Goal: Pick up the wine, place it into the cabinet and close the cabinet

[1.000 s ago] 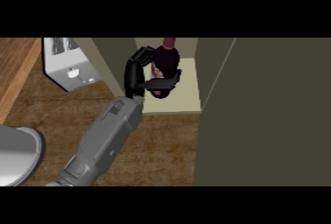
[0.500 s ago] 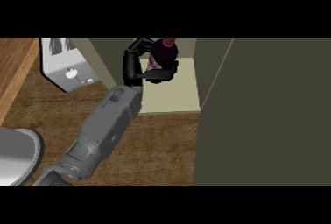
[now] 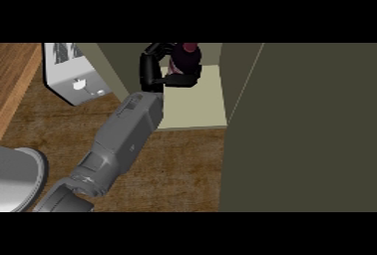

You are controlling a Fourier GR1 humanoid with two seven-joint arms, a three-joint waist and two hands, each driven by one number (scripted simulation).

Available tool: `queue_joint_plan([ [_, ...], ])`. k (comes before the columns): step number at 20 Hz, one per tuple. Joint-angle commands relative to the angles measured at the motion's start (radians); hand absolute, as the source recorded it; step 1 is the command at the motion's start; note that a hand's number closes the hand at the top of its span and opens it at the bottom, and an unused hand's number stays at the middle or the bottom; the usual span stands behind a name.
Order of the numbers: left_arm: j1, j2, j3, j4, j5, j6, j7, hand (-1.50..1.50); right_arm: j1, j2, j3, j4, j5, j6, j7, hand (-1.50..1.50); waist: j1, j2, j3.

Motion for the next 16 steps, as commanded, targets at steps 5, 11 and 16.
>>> queue_joint_plan([
  [5, -0.035, 0.000, 0.092, 0.090, 0.074, -0.056, -0.050, 1.50, 0.029, -0.014, -0.025, -0.021, -0.072, 0.038, -0.033, -1.50, -0.012, 0.009, 0.000],
  [11, -0.076, 0.021, 0.109, 0.127, 0.064, -0.070, -0.001, 1.50, 0.036, -0.008, 0.015, -0.099, -0.039, 0.001, 0.030, -1.50, -0.003, 0.003, 0.000],
  [16, -0.037, 0.000, 0.109, 0.171, 0.051, -0.037, -0.094, 1.50, -0.001, -0.018, -0.002, -0.066, -0.053, 0.003, 0.028, -1.50, -0.017, 0.010, 0.000],
])
